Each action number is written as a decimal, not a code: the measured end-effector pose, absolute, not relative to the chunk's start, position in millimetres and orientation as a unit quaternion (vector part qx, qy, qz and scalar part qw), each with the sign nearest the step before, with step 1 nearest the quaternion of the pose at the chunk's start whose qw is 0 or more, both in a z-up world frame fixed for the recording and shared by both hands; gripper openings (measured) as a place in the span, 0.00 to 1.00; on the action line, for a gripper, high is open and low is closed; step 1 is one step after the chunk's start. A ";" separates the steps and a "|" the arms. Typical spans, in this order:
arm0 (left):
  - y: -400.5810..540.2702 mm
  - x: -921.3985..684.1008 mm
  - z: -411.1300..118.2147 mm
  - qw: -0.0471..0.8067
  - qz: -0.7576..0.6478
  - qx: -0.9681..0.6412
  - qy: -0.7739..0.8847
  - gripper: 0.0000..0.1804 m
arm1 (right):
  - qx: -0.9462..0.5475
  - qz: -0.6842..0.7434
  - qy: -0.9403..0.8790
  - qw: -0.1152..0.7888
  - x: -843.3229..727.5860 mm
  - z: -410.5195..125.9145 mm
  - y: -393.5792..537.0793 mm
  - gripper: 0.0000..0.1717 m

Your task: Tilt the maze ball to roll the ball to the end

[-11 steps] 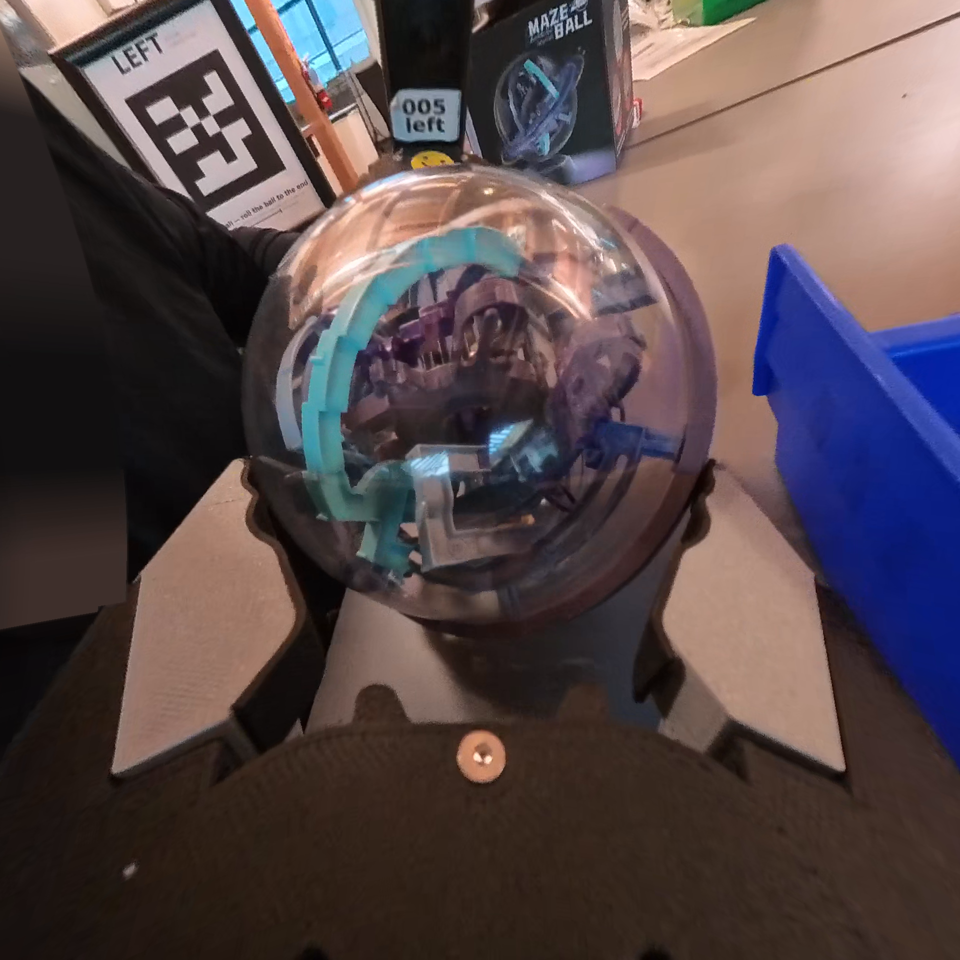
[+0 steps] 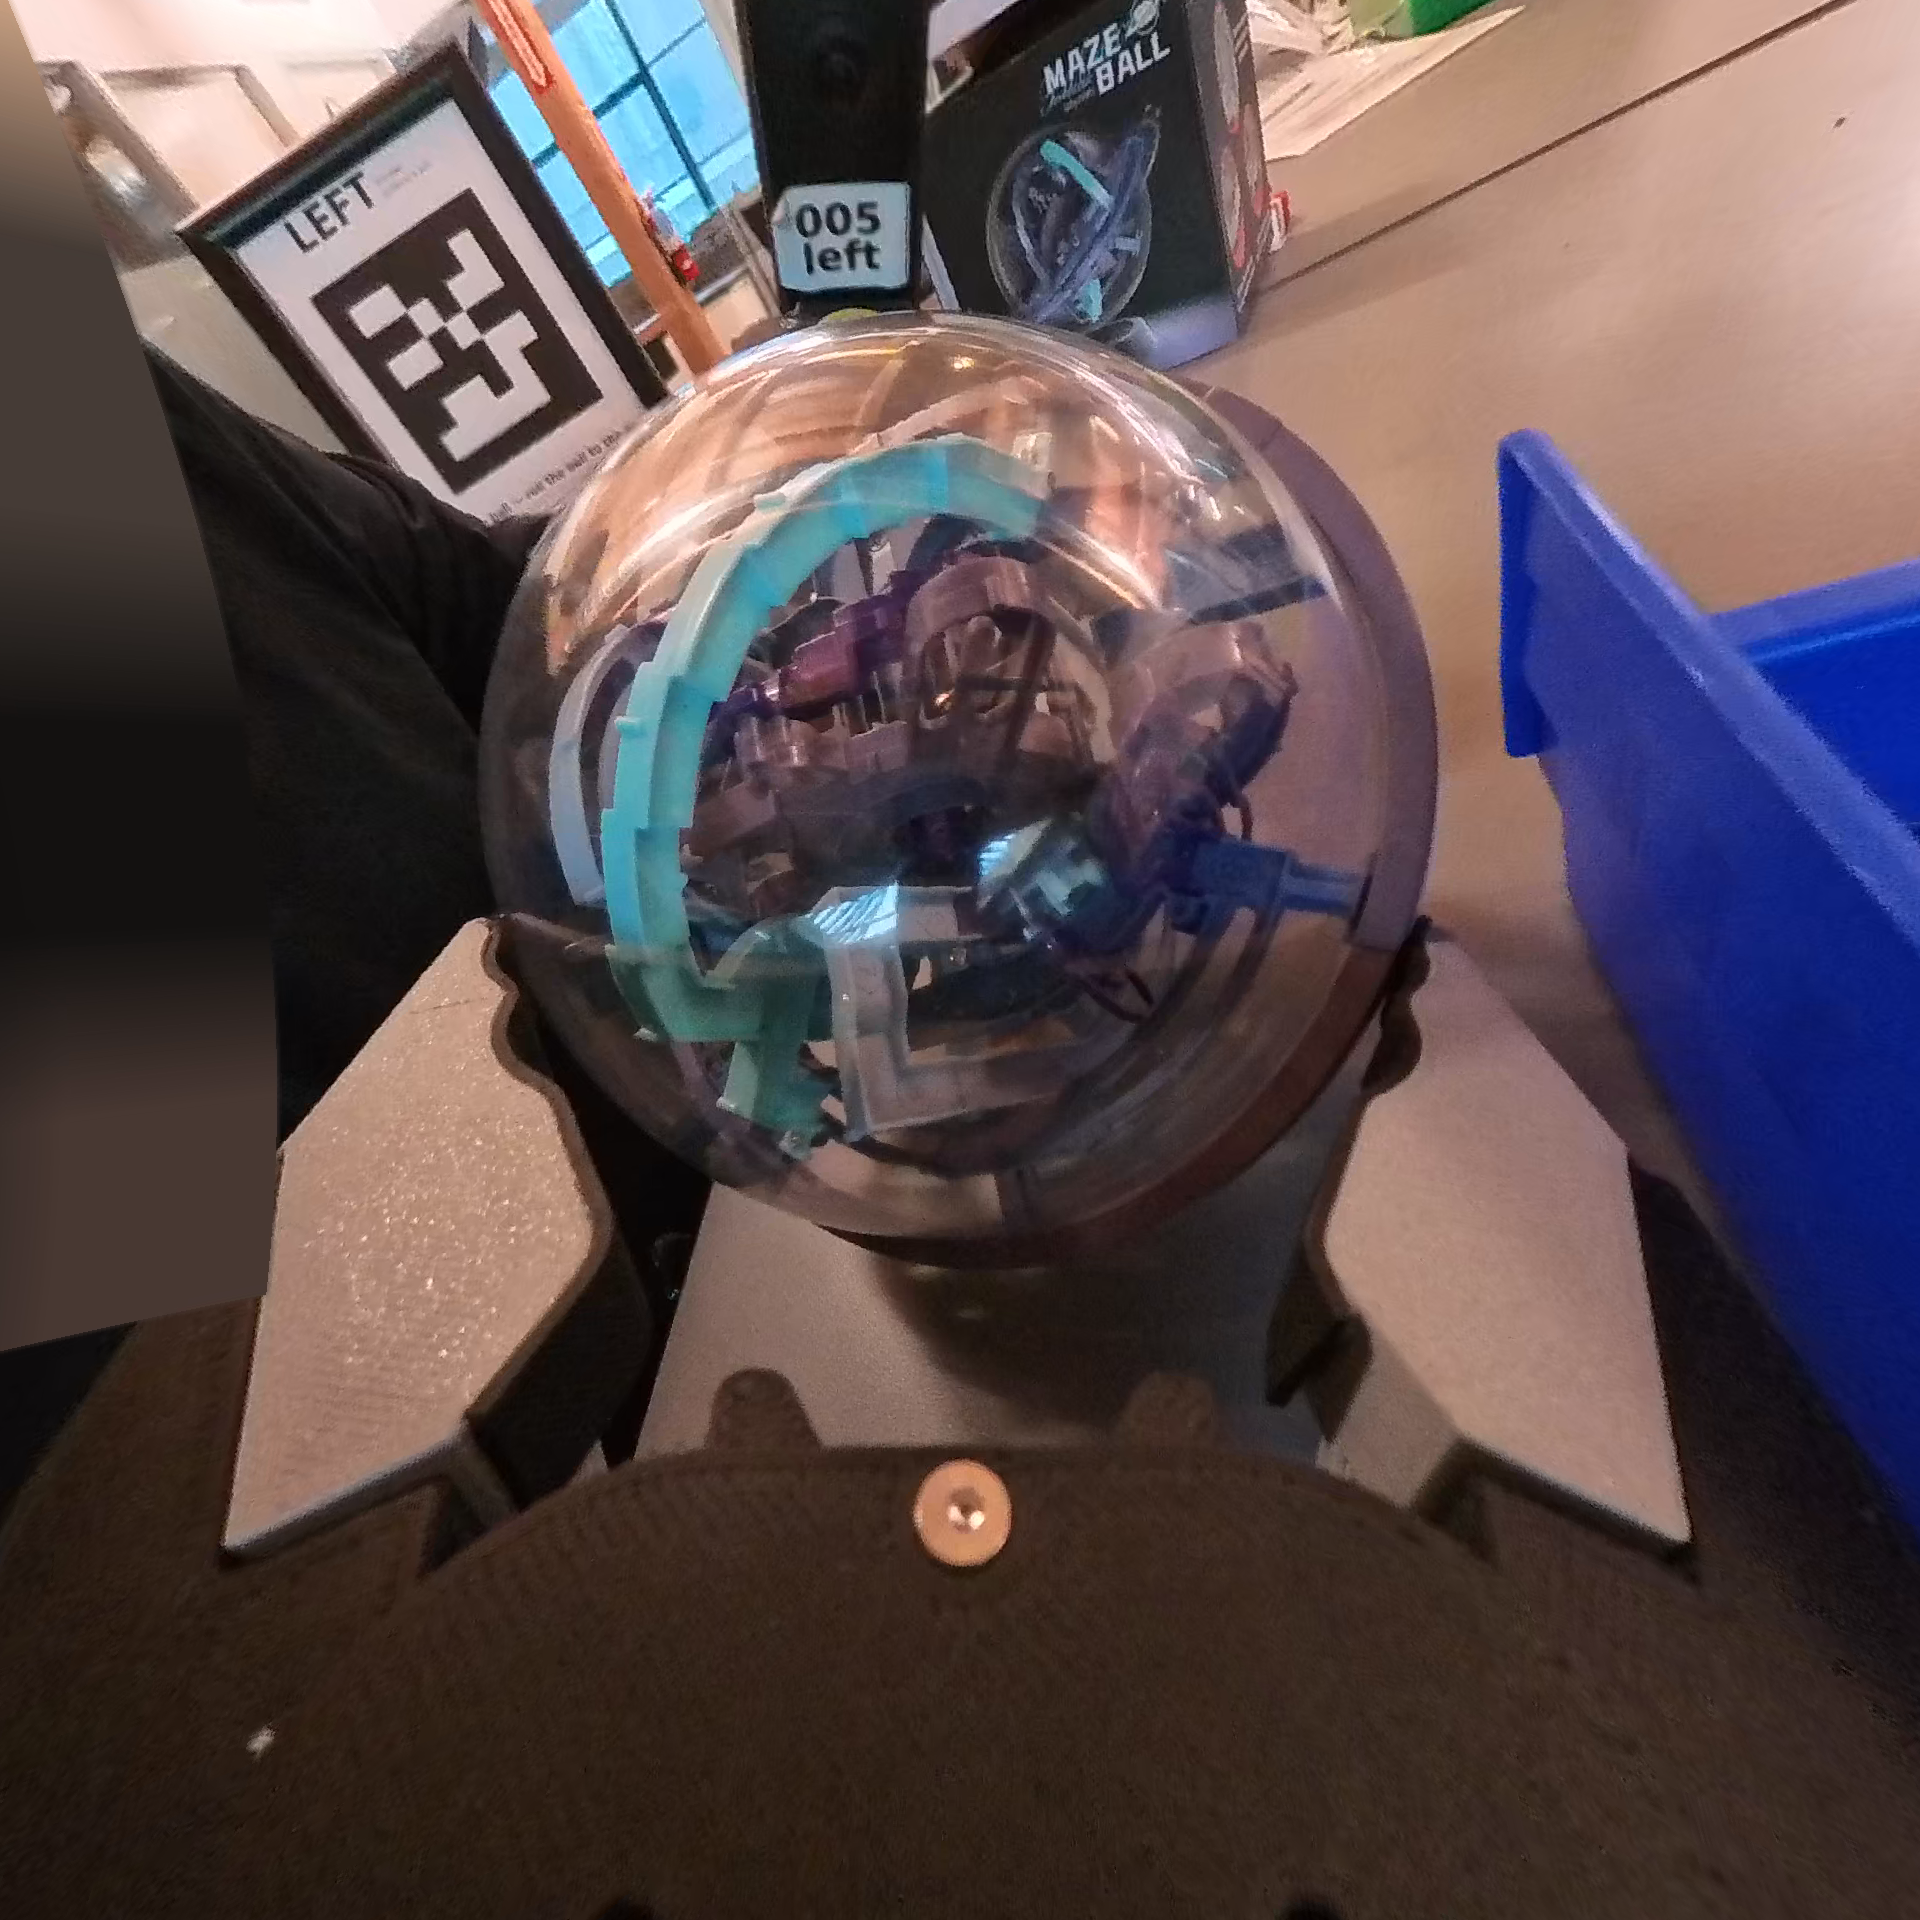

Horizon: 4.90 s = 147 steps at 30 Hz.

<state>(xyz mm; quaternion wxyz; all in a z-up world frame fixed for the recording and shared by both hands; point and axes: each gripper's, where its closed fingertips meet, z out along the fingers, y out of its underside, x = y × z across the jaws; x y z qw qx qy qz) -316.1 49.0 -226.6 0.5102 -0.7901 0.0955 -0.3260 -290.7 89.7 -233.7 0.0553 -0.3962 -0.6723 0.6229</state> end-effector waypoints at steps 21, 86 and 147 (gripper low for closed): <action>47.8 -316.8 -210.4 0.508 -0.254 -0.815 0.117 0.64 | -0.399 0.643 -0.654 -0.013 -287.6 -237.3 87.4 0.88; 53.9 -299.1 -194.4 0.551 -0.211 -0.784 0.191 0.65 | -0.309 0.606 -0.699 0.221 -275.0 -212.0 87.6 0.83; 32.4 -293.4 -200.3 0.555 -0.213 -0.739 0.316 0.71 | -0.276 0.524 -0.751 0.292 -273.5 -233.5 67.7 0.87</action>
